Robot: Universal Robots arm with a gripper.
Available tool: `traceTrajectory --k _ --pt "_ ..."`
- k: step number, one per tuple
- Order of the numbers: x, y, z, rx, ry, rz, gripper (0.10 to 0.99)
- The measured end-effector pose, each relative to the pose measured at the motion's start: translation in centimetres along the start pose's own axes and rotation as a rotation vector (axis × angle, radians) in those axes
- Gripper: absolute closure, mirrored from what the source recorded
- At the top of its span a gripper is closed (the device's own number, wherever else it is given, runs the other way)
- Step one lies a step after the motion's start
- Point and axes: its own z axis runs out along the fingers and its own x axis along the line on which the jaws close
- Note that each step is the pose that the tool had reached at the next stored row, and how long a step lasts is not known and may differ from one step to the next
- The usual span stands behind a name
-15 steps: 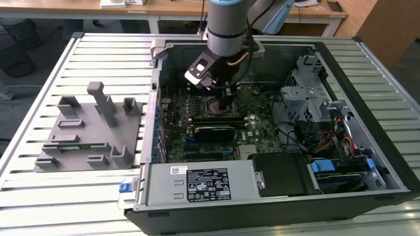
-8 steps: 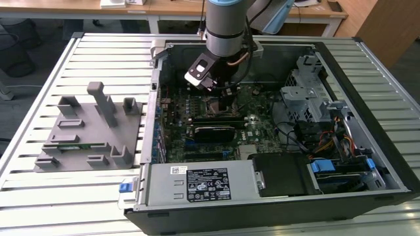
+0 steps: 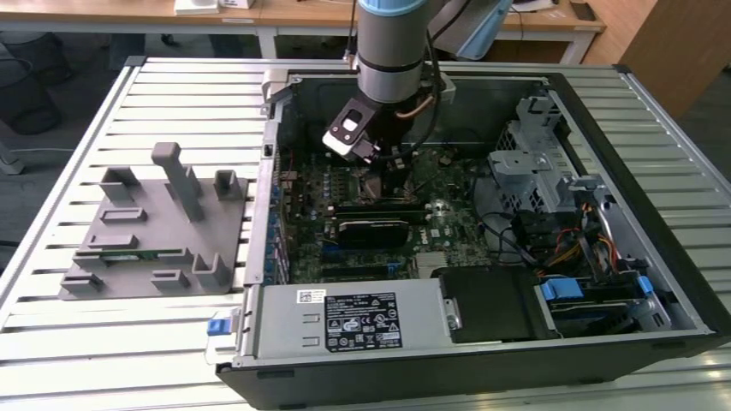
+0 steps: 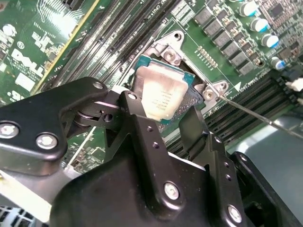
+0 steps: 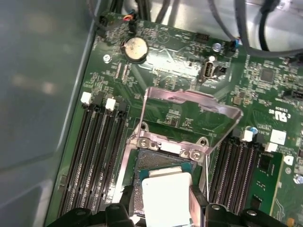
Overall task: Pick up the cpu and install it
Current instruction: 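Place the cpu into insertion slot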
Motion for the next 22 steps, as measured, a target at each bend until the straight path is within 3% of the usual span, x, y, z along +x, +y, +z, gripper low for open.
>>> traceTrajectory --k 3,11,22 --pt "-0.02 -0.01 0.11 0.001 -0.0058 -0.014 0.51" --pt "-0.04 -0.02 0.37 0.008 -0.0312 -0.026 0.51" --pt "-0.04 -0.03 0.32 0.009 -0.0322 -0.027 0.522"
